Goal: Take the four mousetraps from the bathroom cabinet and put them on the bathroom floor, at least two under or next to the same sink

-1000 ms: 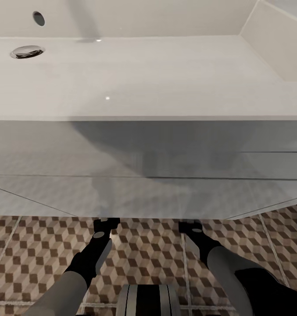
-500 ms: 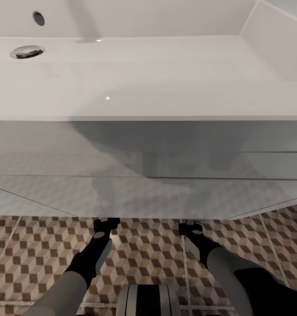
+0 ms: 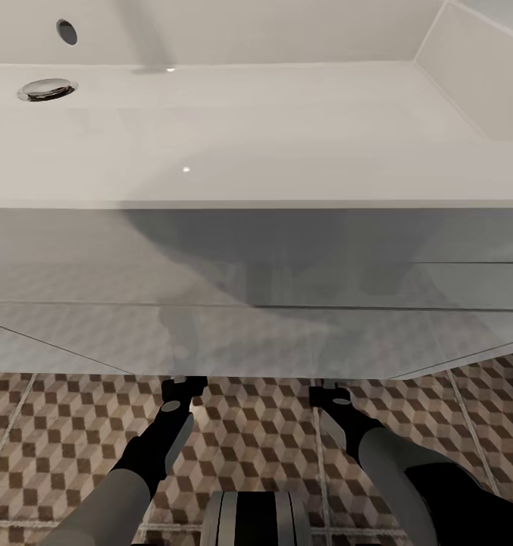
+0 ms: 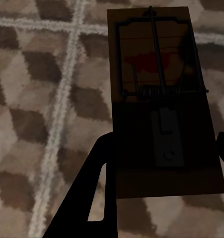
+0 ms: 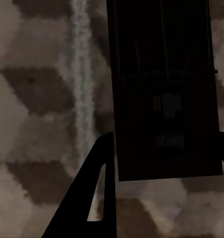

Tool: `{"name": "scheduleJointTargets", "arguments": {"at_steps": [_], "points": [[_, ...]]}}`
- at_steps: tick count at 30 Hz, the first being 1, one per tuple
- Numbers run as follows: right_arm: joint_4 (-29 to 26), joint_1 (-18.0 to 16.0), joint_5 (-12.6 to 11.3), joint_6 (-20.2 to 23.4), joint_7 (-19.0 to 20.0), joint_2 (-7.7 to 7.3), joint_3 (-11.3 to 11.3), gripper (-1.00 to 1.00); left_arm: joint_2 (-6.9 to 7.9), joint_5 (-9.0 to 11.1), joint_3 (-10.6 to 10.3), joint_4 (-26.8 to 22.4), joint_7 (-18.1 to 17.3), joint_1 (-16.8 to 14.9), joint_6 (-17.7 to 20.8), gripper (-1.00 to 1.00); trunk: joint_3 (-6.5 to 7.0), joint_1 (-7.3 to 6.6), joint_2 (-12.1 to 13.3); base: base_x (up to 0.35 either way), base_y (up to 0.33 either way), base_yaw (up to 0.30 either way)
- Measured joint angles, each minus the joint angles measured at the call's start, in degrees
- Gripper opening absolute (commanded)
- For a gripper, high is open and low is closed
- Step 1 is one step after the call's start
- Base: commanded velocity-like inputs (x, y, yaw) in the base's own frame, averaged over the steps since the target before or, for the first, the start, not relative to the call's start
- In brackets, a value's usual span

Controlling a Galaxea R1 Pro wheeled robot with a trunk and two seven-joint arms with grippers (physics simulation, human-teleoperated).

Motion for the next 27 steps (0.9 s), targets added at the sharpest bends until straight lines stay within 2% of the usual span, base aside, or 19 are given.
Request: {"name": "scheduleJointTargets", "arguments": {"at_steps": [8,27], "points": [[0.31,0.0,0.0,-0.21,1.96,-0.07,0.0,-1.0,0.0,-0.07,0.0,0.0,0.01,0.0,0.0,-1.0,0.0,0.0,0.0,0.0,0.0,0.0],[0.32,0.0,0.0,-0.34,2.14,0.03,-0.03,-1.0,-0.01,-0.03,-0.08,0.13,0.02,0.0,0.24,-1.0,0.0,0.0,0.0,0.0,0.0,0.0]]}}
